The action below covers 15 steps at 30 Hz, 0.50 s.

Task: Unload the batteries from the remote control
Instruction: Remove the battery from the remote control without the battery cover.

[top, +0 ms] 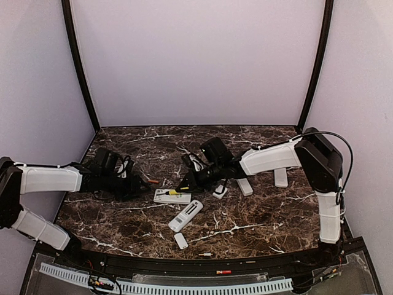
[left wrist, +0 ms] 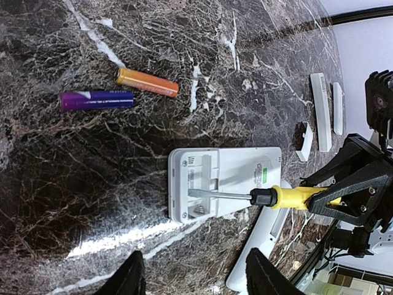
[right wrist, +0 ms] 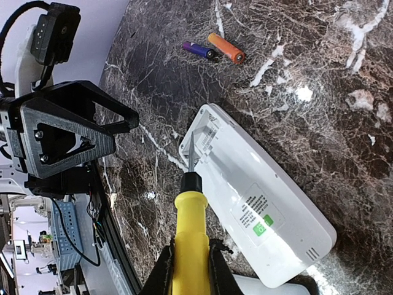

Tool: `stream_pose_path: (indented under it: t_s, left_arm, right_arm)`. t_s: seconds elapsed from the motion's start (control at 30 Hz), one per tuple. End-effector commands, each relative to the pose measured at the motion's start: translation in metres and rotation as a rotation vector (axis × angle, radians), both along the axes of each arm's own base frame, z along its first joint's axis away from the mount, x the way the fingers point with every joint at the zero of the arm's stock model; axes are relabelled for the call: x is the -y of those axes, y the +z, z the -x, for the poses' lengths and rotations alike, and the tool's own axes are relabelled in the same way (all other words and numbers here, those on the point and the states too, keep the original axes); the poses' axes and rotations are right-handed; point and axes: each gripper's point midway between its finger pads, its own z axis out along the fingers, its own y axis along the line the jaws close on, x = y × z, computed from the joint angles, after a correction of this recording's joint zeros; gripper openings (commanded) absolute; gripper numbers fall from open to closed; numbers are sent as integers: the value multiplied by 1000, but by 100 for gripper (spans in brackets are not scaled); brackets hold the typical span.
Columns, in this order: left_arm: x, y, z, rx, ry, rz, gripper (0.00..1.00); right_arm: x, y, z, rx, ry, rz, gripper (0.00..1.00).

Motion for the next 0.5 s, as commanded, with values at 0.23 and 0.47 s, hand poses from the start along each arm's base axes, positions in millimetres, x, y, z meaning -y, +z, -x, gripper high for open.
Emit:
stream_pose_path:
  t_s: [0.23,0.47]
  left_arm:
    - [-13,20,-7,49,-9,-48,56]
    - [-35,61,-29,156,-16,-115,65]
  right_arm:
    - [13,62,-7,187,-41,-41,0]
    - [59,79,-25,340,-211,82,0]
